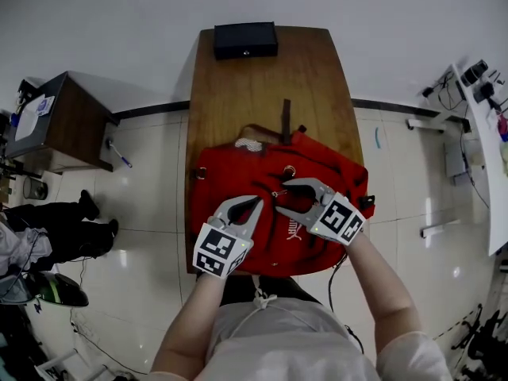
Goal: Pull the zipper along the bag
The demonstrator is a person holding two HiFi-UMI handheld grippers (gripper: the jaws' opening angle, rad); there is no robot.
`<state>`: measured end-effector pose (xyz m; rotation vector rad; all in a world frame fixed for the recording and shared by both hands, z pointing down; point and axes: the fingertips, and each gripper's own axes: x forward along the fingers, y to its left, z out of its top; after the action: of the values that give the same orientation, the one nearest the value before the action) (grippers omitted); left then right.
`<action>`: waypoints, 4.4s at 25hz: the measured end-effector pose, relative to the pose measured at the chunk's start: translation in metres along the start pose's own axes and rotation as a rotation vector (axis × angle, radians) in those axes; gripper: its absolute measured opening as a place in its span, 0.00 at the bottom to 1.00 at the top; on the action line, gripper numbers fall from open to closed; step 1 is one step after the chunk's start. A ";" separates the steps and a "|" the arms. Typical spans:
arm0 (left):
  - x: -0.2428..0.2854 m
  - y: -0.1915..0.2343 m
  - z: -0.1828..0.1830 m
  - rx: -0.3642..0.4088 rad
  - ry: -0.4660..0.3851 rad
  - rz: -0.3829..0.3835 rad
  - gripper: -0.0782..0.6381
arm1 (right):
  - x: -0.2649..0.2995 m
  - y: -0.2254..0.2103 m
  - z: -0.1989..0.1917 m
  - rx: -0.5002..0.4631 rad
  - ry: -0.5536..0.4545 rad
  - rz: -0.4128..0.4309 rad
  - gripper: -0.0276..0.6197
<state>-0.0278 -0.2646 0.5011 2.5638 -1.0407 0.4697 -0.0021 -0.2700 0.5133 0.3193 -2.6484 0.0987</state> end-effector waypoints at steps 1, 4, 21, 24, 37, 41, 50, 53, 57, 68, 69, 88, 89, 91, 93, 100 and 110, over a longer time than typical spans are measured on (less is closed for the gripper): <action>0.003 0.000 0.000 0.004 0.012 -0.013 0.12 | 0.004 0.003 -0.002 -0.029 0.021 0.044 0.33; 0.010 0.003 -0.001 0.013 0.056 -0.022 0.12 | 0.011 0.003 -0.002 -0.074 0.072 0.143 0.34; 0.029 -0.008 -0.010 0.026 0.131 -0.113 0.12 | 0.004 0.008 -0.014 -0.123 0.212 0.269 0.07; 0.030 -0.009 -0.012 0.035 0.147 -0.125 0.12 | 0.001 0.010 -0.014 -0.141 0.247 0.229 0.06; 0.026 -0.010 -0.016 -0.107 0.120 -0.197 0.12 | -0.012 0.024 -0.012 -0.331 0.352 0.116 0.06; 0.026 -0.015 -0.017 -0.115 0.116 -0.217 0.12 | -0.018 0.027 -0.011 -0.356 0.394 0.094 0.06; 0.029 -0.015 -0.019 -0.054 0.151 -0.203 0.12 | -0.016 0.033 -0.017 -0.333 0.438 0.095 0.05; 0.032 -0.012 -0.023 -0.054 0.171 -0.184 0.12 | -0.013 0.042 -0.029 -0.319 0.433 0.110 0.05; 0.035 -0.011 -0.025 -0.056 0.182 -0.176 0.12 | -0.012 0.052 -0.036 -0.254 0.400 0.126 0.05; 0.037 -0.009 -0.025 -0.060 0.175 -0.187 0.12 | -0.001 0.102 -0.059 -0.042 0.387 0.247 0.06; 0.037 -0.010 -0.025 -0.061 0.177 -0.188 0.12 | 0.000 0.107 -0.061 -0.015 0.391 0.263 0.06; 0.033 -0.012 -0.024 0.001 0.110 -0.141 0.12 | 0.024 0.193 -0.069 0.055 0.439 0.457 0.06; 0.033 -0.012 -0.023 0.002 0.107 -0.142 0.12 | 0.027 0.195 -0.068 0.059 0.436 0.455 0.06; 0.033 -0.010 -0.024 0.003 0.105 -0.148 0.12 | 0.034 0.198 -0.066 0.074 0.428 0.446 0.06; 0.032 -0.010 -0.024 0.005 0.103 -0.151 0.12 | 0.039 0.199 -0.065 0.086 0.423 0.438 0.06; 0.031 -0.008 -0.027 0.024 0.087 -0.127 0.12 | 0.040 0.195 -0.072 0.123 0.438 0.384 0.06; -0.032 -0.026 -0.004 0.052 -0.069 -0.012 0.12 | -0.014 0.139 -0.066 0.250 0.271 0.105 0.15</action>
<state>-0.0321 -0.2261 0.4865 2.6481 -1.0483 0.4135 0.0055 -0.1244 0.5636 0.2289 -2.3829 0.4752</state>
